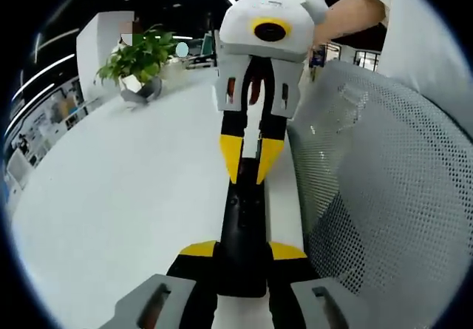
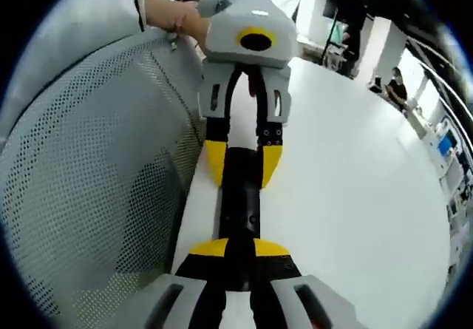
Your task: Press the specified remote control buttons in sequence, fully releasing each button before pressing the next.
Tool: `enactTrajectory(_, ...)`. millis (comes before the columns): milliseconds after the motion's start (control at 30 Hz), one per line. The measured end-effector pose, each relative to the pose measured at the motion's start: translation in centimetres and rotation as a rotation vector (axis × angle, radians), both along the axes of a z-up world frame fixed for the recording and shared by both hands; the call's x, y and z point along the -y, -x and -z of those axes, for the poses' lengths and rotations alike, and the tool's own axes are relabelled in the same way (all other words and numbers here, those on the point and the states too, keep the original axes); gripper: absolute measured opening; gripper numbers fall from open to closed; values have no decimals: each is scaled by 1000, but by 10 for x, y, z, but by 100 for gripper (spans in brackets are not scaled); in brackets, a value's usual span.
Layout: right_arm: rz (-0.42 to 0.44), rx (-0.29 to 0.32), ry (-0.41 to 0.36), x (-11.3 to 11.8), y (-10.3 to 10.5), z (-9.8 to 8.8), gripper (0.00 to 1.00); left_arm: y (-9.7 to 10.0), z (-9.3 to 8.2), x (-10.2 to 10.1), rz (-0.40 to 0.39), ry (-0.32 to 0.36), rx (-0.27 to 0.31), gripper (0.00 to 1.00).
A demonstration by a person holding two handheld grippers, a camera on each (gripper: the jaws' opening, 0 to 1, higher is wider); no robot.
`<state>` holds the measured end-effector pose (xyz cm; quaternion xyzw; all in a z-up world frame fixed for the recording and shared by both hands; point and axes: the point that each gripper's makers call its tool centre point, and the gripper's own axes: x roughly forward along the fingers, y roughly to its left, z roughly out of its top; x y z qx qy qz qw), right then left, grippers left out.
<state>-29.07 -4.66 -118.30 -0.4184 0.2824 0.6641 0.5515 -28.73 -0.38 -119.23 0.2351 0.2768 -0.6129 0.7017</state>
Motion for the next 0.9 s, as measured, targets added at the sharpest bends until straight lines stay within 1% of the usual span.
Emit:
enactTrajectory(33,-11,-5,22,0,0,0,7,0,0,0,0,0,0,24)
enactTrajectory(67,-10,-23,52,0,0,1,7,0,0,0,0,1,0,24)
enactTrajectory(100,16,-52,68,0,0,1,7,0,0,0,0,1,-1,24)
enactTrajectory(133,58,-94,86,0,-1,1,7,0,0,0,0,2,-1,24)
enactTrajectory(200,89,-132,103,-1,-3,1,7,0,0,0,-3,3,-2,24)
enactTrajectory(267,91,-136,103,-1,-5,1,7,-1,0,0,-4,5,-2,24)
enactTrajectory(333,145,-158,95,-1,-4,1,6,-1,0,0,-5,6,-3,24)
enactTrajectory(367,185,-161,75,-2,-5,1,6,-1,0,0,-5,7,-3,24)
enactTrajectory(400,208,-158,56,-2,-5,1,6,-1,0,0,-6,9,-3,24)
enactTrajectory(467,199,-111,-11,-2,-4,-1,6,-1,0,0,-6,10,-3,24)
enactTrajectory(500,223,-91,-61,-1,-4,-2,6,-1,0,0,-6,10,-3,24)
enactTrajectory(567,275,-74,-100,0,-4,-1,6,-1,0,0,-6,10,-4,24)
enactTrajectory(600,242,-18,-99,0,-3,-1,6,-1,0,0,-5,10,-4,24)
enactTrajectory(633,220,13,-94,-1,-3,-1,6,0,0,0,-5,11,-4,24)
enactTrajectory(667,160,51,-81,-2,0,-1,4,0,0,1,-4,10,-4,24)
enactTrajectory(700,124,55,-71,-3,4,0,1,0,0,1,-4,10,-4,24)
enactTrajectory(733,104,81,-60,-3,3,0,1,0,0,1,-4,10,-4,24)
enactTrajectory(800,52,80,-41,-3,3,0,0,0,0,1,-3,10,-4,24)
enactTrajectory(900,57,29,-22,-4,1,0,1,0,0,1,-4,10,-4,24)
